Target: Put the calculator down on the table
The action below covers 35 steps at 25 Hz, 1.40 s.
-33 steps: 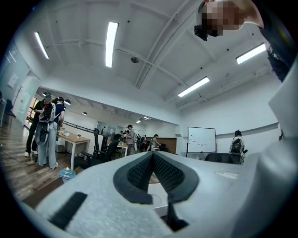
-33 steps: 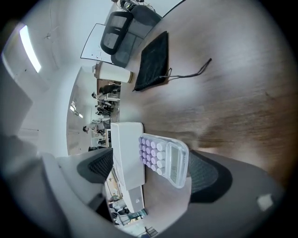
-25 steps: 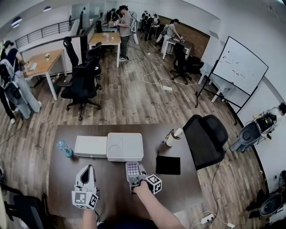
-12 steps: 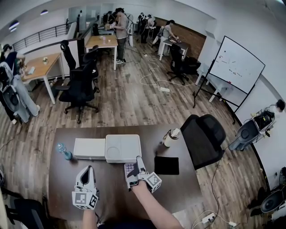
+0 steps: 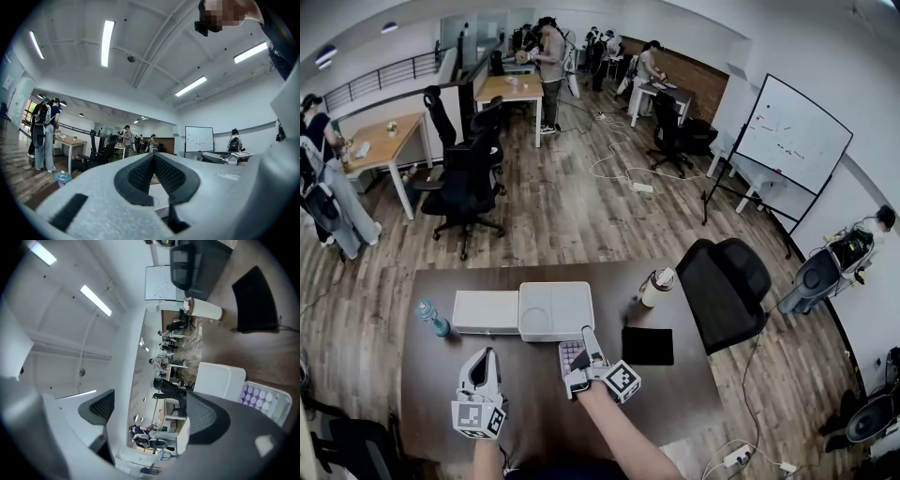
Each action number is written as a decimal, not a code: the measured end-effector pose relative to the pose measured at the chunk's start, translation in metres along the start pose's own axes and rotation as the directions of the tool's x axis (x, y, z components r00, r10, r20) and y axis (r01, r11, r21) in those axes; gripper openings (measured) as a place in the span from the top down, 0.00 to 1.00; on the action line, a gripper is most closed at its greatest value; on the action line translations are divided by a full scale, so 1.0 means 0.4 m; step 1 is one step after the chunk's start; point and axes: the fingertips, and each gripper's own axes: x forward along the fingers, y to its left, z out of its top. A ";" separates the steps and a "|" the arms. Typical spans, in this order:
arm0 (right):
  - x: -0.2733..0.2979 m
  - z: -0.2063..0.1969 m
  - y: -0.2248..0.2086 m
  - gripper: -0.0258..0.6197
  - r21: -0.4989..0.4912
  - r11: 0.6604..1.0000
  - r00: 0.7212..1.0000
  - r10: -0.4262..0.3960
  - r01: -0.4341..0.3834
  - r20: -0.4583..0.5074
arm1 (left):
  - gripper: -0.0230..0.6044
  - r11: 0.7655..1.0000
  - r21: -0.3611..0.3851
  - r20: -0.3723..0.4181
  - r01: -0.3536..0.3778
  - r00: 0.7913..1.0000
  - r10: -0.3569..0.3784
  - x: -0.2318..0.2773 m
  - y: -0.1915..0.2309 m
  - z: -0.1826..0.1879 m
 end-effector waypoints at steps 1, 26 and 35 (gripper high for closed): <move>0.001 -0.003 0.019 0.20 -0.060 0.998 1.000 0.008 -0.009 -0.018 | 0.97 1.000 -0.001 -0.001 0.000 1.000 0.000 0.000 0.000 0.001; -0.013 -0.061 0.189 0.26 -0.951 0.295 0.963 -0.217 -0.092 -0.160 | 0.97 1.000 0.013 -0.006 0.023 1.000 -0.023 0.009 -0.028 0.001; -0.043 0.008 0.215 0.91 -0.951 0.308 0.980 -0.199 0.039 -0.025 | 0.97 0.999 -0.001 -0.009 0.041 0.999 -0.041 0.007 -0.034 0.000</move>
